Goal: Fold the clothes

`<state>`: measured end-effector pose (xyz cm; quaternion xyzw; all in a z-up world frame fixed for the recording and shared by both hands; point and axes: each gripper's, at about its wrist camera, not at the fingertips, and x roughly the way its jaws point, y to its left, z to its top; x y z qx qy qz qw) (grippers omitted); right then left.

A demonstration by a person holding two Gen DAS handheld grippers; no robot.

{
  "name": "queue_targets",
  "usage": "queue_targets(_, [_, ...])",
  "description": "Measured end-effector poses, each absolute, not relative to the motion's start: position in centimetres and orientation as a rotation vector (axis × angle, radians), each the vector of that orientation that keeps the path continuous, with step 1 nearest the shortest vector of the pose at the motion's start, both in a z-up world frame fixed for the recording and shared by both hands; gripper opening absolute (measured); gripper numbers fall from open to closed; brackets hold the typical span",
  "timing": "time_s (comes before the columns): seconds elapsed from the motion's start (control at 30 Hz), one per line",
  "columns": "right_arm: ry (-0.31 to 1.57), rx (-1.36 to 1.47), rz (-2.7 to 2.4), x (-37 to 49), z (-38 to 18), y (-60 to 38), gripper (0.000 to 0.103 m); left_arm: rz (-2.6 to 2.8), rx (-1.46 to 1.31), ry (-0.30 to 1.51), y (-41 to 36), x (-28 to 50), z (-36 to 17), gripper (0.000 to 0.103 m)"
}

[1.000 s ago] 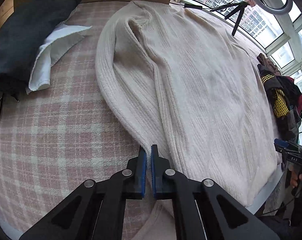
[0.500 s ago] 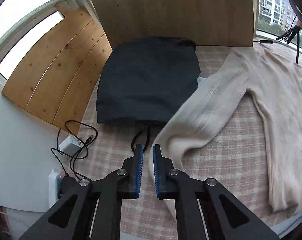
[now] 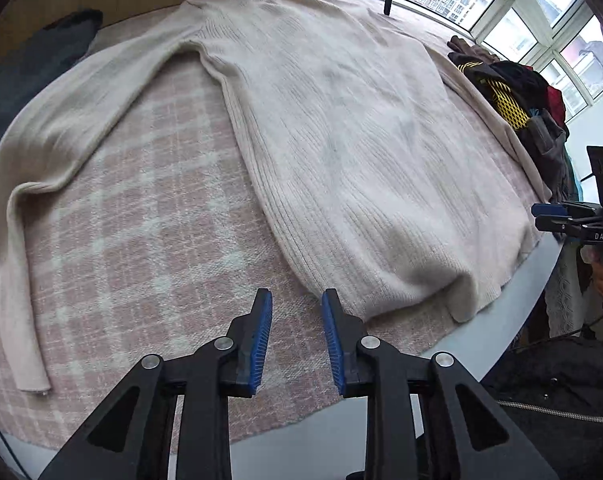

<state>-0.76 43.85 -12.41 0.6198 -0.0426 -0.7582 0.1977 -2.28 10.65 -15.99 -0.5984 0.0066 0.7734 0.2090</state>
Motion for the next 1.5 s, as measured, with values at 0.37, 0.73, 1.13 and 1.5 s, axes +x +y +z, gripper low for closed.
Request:
queue_targets(0.37, [-0.187,1.741,-2.049,-1.0,-14.2,43.8,0.010,2.049,-1.574,0.000,15.0,-2.5,-15.6,0.004])
queue_targets(0.73, [-0.753,1.383,-2.129,0.7,-3.3,50.1,0.008,2.278,-1.499,0.196,8.1,-3.6,-2.9,0.013])
queue_targets(1.13, [-0.339,1.803,-2.193,-1.0,-12.6,50.7,0.008,1.996,-1.837,-0.098,13.4,0.1,-16.0,0.031])
queue_targets(1.5, [-0.173,1.832,-2.118,-1.3,-14.1,50.7,0.042,2.088,-1.830,-0.287,14.4,0.6,-17.5,0.006])
